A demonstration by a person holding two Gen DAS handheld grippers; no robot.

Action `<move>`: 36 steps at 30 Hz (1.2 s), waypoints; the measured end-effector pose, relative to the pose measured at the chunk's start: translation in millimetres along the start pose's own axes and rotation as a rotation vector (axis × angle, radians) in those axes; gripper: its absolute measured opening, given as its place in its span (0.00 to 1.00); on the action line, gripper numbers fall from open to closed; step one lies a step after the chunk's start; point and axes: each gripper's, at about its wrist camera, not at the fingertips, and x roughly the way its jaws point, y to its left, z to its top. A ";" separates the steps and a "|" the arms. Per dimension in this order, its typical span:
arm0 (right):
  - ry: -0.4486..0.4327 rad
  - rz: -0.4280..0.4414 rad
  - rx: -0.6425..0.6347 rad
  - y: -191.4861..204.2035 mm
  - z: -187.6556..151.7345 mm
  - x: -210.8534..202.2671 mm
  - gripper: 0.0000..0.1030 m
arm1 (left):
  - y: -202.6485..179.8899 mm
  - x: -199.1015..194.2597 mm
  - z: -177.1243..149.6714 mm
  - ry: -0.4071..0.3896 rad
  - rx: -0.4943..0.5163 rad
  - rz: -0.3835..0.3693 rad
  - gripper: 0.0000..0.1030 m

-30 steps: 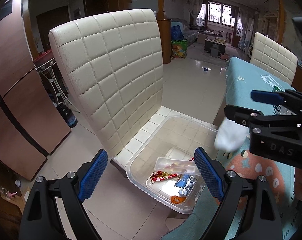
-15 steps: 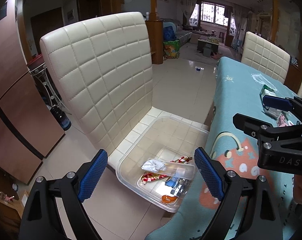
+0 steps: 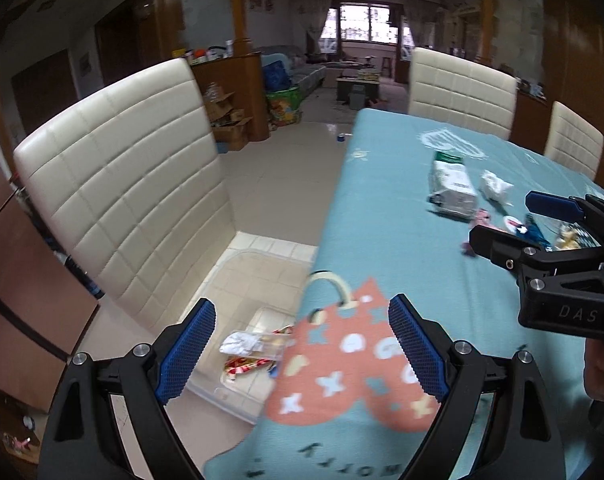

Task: Collect trash
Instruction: 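Move back to the table and grasp the crumpled cream chip bag with the right gripper, then grasp the pink cloth with the left gripper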

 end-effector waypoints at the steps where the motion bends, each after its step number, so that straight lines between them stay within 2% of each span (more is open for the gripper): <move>1: 0.002 -0.017 0.020 -13.1 -4.7 -3.1 0.89 | -12.1 0.0 1.8 -0.001 0.016 -0.017 0.84; 6: 0.013 -0.090 0.101 -68.8 -25.6 -14.2 0.89 | -57.9 8.6 9.6 0.013 0.066 -0.092 0.84; 8: 0.022 -0.119 0.135 -92.3 -35.2 -16.6 0.89 | -76.9 17.0 16.2 0.032 0.069 -0.161 0.84; 11: 0.035 -0.161 0.183 -120.7 -46.0 -17.1 0.89 | -102.6 29.3 25.9 0.048 0.087 -0.209 0.84; 14: 0.046 -0.206 0.228 -146.2 -55.7 -16.2 0.88 | -129.9 40.9 36.4 0.033 0.138 -0.190 0.84; 17: 0.071 -0.294 0.226 -164.9 -61.5 -8.0 0.82 | -148.3 53.3 44.5 0.029 0.180 -0.178 0.84; 22: 0.124 -0.281 0.266 -187.1 -68.5 12.4 0.76 | -162.6 83.5 56.4 0.050 0.218 -0.107 0.84; 28: 0.176 -0.277 0.279 -193.3 -79.2 30.9 0.69 | -166.3 106.8 58.3 0.066 0.236 -0.080 0.83; 29: 0.184 -0.266 0.290 -195.1 -81.0 33.0 0.65 | -167.6 109.2 57.7 0.064 0.246 -0.078 0.79; 31: 0.178 -0.236 0.315 -197.7 -82.7 32.8 0.58 | -169.8 116.7 56.8 0.089 0.252 -0.094 0.61; 32: 0.179 -0.225 0.321 -198.3 -82.6 33.0 0.49 | -170.0 121.7 56.1 0.117 0.247 -0.111 0.48; 33: 0.179 -0.224 0.323 -198.2 -82.3 32.6 0.41 | -168.8 124.6 55.4 0.136 0.239 -0.130 0.39; 34: 0.177 -0.222 0.321 -196.9 -82.3 32.5 0.40 | -168.0 123.5 55.4 0.131 0.230 -0.144 0.35; 35: 0.175 -0.217 0.319 -195.0 -82.2 32.2 0.38 | -168.8 122.5 54.6 0.138 0.236 -0.156 0.24; 36: 0.173 -0.218 0.312 -193.1 -82.4 32.5 0.37 | -169.7 120.8 54.0 0.140 0.244 -0.165 0.23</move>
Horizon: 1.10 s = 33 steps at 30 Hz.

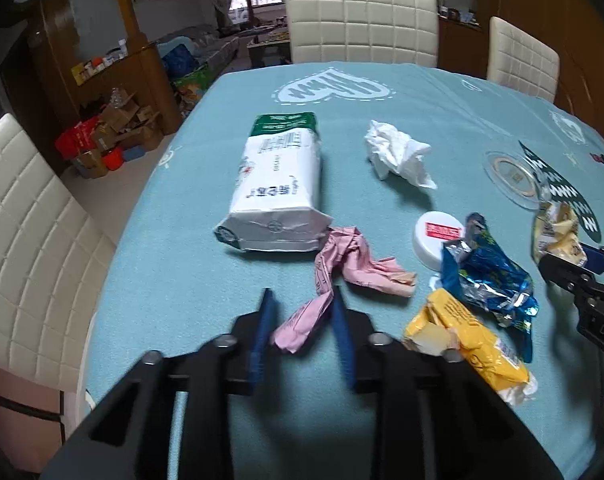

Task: Collect trash
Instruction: 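Grasp the pink cloth with the left gripper, then carry the pink cloth with the left gripper while the right carries the chip bag to the bin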

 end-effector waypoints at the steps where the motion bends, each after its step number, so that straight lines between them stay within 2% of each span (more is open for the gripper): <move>1: -0.006 -0.010 -0.010 3.3 -0.8 -1.5 0.36 | -1.4 -3.0 -1.0 -0.006 0.010 0.001 0.22; 3: -0.021 -0.016 -0.026 8.5 -1.2 -6.8 0.36 | -3.9 -8.6 -3.4 -0.016 0.021 -0.002 0.09; 16: -0.099 0.008 -0.090 38.2 1.2 -54.0 0.36 | 6.7 -59.5 -14.7 -0.073 -0.009 -0.004 0.09; 24: -0.149 0.030 -0.157 65.2 -1.4 -82.2 0.36 | 17.3 -89.9 -24.6 -0.128 -0.021 0.021 0.09; 33: -0.181 0.068 -0.208 99.5 -4.2 -99.0 0.36 | 47.4 -115.5 -43.2 -0.163 -0.080 0.061 0.09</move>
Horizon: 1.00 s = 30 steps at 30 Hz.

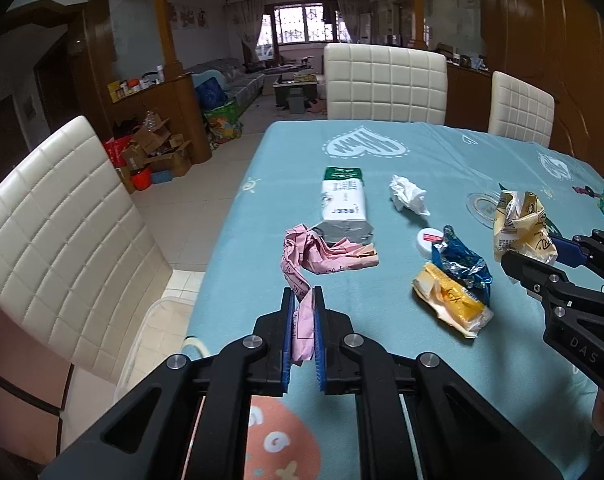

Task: Collect trash
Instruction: 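Carry the pink cloth with the left gripper while the right carries the chip bag to the bin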

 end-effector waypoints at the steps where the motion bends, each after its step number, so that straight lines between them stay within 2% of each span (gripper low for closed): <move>1: 0.000 0.003 -0.007 3.7 0.1 -0.1 0.36 | 2.7 -0.8 -1.2 0.000 -0.007 0.003 0.09; 15: 0.010 0.079 -0.076 54.1 15.1 8.7 0.36 | 53.5 -1.4 -20.6 0.014 -0.101 0.072 0.09; 30: -0.001 0.176 -0.169 131.2 41.4 33.5 0.36 | 109.9 -3.3 -36.4 0.013 -0.174 0.164 0.09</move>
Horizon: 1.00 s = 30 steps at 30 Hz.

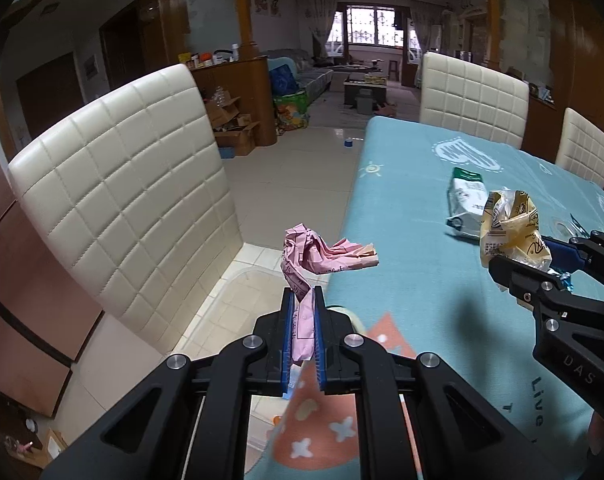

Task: Collect trash
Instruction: 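Carry the pink cloth with the left gripper while the right carries the chip bag to the bin, then open the left gripper to drop the pink cloth into the bin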

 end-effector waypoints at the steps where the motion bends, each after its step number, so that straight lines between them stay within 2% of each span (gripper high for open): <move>1: 0.001 0.005 -0.004 4.1 2.4 3.4 0.36 | 5.2 1.4 -0.9 0.002 -0.009 0.009 0.09; 12: 0.015 0.042 -0.056 37.8 21.1 31.2 0.36 | 43.6 14.5 -5.0 0.020 -0.089 0.063 0.09; 30: 0.025 0.076 -0.086 57.1 29.1 49.2 0.37 | 57.8 24.7 -7.2 0.024 -0.126 0.100 0.09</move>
